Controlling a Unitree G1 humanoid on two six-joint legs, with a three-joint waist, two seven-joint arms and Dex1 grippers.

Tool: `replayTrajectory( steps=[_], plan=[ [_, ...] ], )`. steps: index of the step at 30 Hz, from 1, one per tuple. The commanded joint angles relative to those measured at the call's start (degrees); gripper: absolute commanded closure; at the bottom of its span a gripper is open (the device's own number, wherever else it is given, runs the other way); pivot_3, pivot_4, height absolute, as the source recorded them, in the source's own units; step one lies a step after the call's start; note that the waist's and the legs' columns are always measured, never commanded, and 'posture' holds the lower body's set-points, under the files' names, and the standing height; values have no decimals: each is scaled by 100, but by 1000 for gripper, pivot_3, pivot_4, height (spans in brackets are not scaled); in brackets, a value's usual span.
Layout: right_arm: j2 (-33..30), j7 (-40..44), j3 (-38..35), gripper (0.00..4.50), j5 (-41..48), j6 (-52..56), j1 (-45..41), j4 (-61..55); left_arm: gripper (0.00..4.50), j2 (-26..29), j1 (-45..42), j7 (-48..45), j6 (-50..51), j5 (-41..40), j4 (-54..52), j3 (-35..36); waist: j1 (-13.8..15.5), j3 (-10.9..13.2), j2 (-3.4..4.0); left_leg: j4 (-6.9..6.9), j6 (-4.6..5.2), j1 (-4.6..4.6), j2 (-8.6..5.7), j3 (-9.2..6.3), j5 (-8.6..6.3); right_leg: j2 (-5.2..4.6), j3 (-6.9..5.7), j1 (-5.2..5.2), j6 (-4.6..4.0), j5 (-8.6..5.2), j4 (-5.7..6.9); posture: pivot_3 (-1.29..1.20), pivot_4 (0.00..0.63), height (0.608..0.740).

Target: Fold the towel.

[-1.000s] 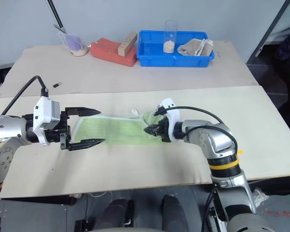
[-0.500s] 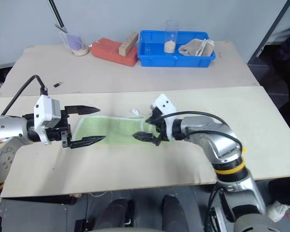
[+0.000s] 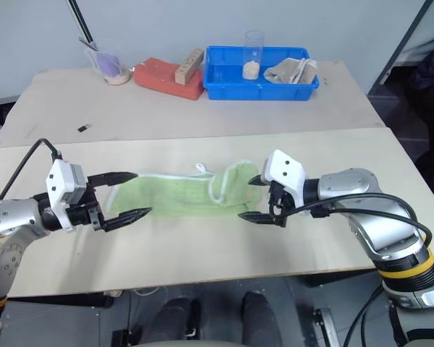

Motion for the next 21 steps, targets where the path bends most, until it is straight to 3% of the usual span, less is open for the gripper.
replayTrajectory(
  steps=[1, 4, 9, 19, 20, 21],
  plan=[
    [89, -4, 119, 13, -334, -467, 72, 12, 0, 74, 179, -73, -73, -121, -430, 174, 16, 0, 0, 0, 0, 0, -1, 0, 0, -3, 0, 1, 0, 0, 0, 0, 150, 740],
    [279, -161, 316, 13, -718, -776, 51, 149, 0, 159, 260, -226, 43, -353, -601, 240, 15, 0, 0, 1, 0, -1, -1, 1, 0, -6, 1, 1, 0, 0, -2, 0, 150, 740],
    [856, -594, 459, 13, -789, -74, -102, 135, 0, 414, 154, -461, 166, -644, -735, 313, 9, 0, -1, 0, -1, 1, -1, 0, 0, -4, 1, -2, -2, -1, 5, 0, 150, 740],
    [1733, -1460, 1006, 13, -1413, 355, -177, 275, 0, 531, -480, -502, 286, -706, -595, -67, 3, -1, -1, 0, -1, 0, -7, -2, 1, 0, -3, -2, -3, -1, 4, 0, 150, 740],
    [1800, -1553, 1003, 411, -1465, 393, -180, 309, 0, 533, -526, -493, 300, -711, -592, -94, 3, -1, -1, 0, -1, 0, -7, -2, 1, 2, -3, -3, -3, -1, 3, 0, 150, 740],
    [1839, -1607, 997, 530, -1505, 415, -180, 328, 0, 535, -554, -487, 309, -716, -593, -109, 6, 0, -1, -1, -1, -1, -7, -2, 1, 2, -3, -3, -3, -1, 3, 0, 150, 740]
  ],
)
